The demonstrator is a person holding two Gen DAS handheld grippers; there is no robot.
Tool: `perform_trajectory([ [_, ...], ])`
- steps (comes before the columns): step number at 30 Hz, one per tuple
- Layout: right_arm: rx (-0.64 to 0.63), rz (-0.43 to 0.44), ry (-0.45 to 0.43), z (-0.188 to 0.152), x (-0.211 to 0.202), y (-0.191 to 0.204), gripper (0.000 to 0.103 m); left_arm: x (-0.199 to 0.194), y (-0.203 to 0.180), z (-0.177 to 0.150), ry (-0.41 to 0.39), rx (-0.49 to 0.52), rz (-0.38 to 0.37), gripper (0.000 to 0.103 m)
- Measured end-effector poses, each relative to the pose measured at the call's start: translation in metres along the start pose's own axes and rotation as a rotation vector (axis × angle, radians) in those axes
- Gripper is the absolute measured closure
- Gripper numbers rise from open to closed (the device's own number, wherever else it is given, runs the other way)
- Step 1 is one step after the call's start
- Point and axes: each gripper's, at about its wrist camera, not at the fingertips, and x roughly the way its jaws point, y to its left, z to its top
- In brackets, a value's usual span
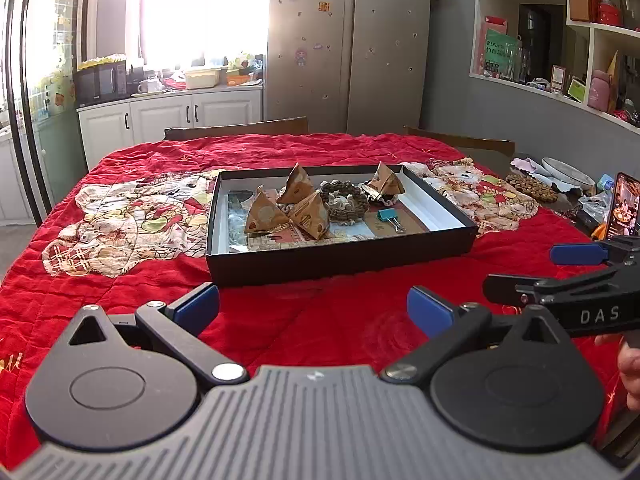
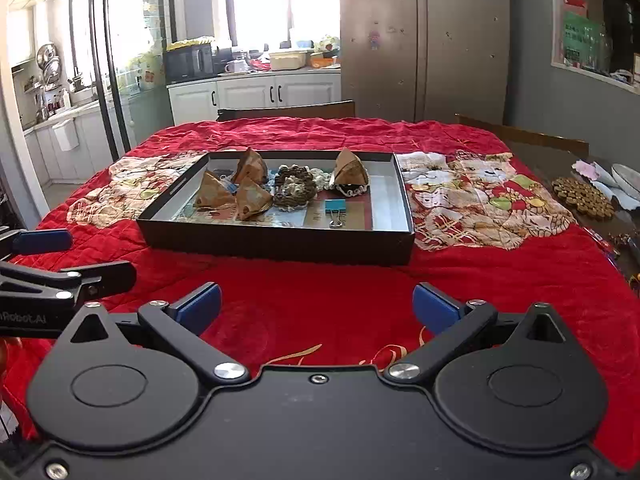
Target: Organize objects
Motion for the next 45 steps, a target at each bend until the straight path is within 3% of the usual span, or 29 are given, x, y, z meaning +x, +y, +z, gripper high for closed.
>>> perform_trajectory([
  [27,-0.009,0.018,0.017,-0.002,0.001,0.0045,0.0,0.0005,0.0001,0.0002,0.021,-0.014,-0.014,0.0],
  [45,-0.013,0.006,0.024,-0.0042,0.0031,0.0033,0.0,-0.0009,-0.0013,-0.003,0.01,0.018,0.03,0.0],
])
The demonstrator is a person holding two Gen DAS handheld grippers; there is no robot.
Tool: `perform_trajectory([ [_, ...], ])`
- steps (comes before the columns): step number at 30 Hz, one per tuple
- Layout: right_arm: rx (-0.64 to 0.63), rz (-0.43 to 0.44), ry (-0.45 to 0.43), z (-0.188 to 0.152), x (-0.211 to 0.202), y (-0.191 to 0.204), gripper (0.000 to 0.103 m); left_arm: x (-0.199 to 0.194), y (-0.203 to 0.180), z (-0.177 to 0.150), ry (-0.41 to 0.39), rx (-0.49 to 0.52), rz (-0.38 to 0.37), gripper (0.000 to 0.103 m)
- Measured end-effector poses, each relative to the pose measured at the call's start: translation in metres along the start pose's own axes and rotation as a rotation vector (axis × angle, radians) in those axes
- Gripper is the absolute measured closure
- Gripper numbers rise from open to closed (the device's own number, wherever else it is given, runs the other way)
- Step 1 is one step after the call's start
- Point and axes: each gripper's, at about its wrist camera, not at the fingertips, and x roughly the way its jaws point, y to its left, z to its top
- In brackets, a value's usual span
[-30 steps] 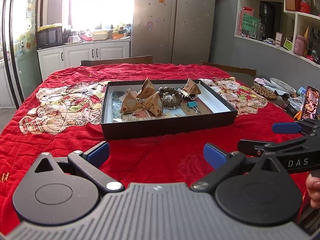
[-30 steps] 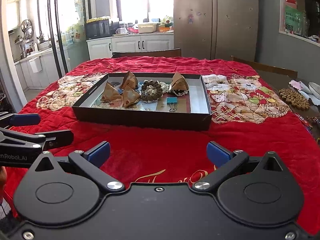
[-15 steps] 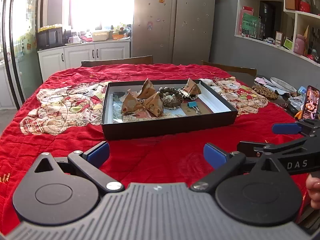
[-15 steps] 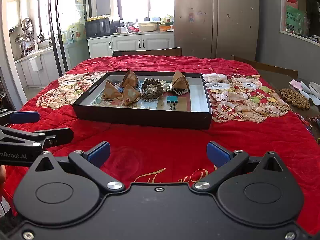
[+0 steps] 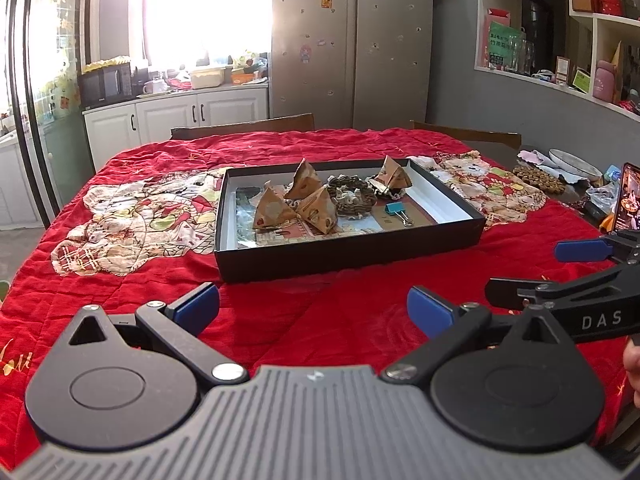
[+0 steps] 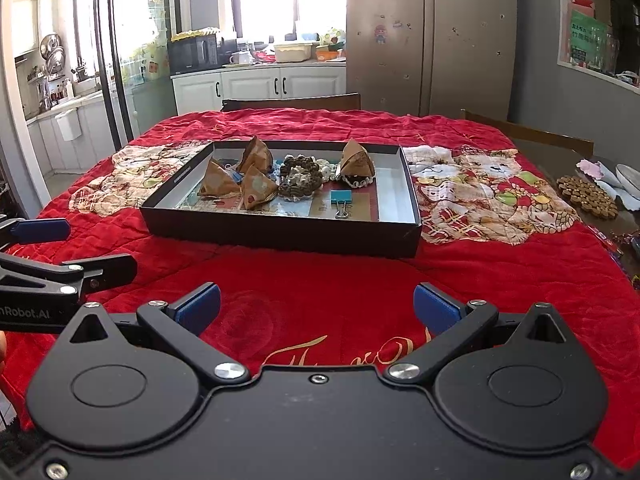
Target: Organize objects
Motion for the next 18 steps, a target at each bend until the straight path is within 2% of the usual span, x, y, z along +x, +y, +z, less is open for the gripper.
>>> perform_trajectory([
  [18,-0.007,-0.005,0.014,-0.0019,0.0061,0.0008,0.0,0.0024,0.0012,-0.0009,0.01,-0.003,-0.012,0.0],
])
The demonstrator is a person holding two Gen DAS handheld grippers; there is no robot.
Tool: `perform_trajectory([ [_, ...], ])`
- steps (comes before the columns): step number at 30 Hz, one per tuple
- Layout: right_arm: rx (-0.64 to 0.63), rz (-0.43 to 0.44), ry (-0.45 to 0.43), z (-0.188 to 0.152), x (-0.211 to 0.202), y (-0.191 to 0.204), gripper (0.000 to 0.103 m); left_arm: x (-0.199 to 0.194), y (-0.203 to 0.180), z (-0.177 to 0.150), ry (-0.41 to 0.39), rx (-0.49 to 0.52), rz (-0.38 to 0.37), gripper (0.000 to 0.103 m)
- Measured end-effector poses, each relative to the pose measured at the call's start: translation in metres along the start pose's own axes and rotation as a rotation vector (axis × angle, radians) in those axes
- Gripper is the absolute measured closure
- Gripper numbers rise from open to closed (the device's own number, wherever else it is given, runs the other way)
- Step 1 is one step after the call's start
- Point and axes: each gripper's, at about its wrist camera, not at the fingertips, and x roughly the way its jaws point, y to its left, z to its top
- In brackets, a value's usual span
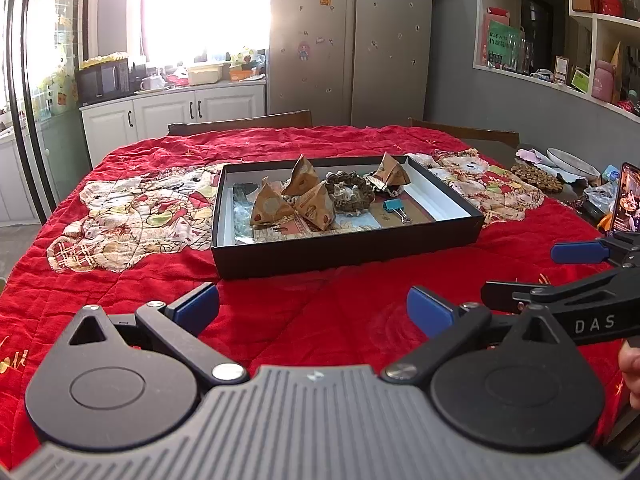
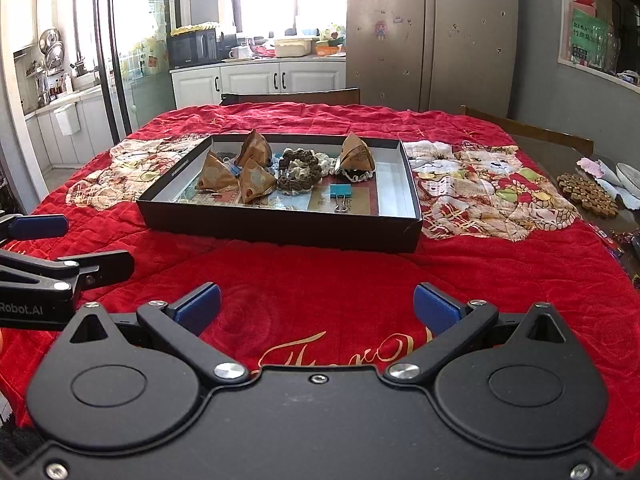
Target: Organize objects
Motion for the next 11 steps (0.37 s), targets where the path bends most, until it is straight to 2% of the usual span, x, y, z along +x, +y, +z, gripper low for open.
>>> perform_trajectory([
  [11,-0.001,0.0,0.007,-0.001,0.0028,0.0008,0.0,0.0002,-0.0012,-0.0016,-0.009,0.016,-0.015,0.0],
])
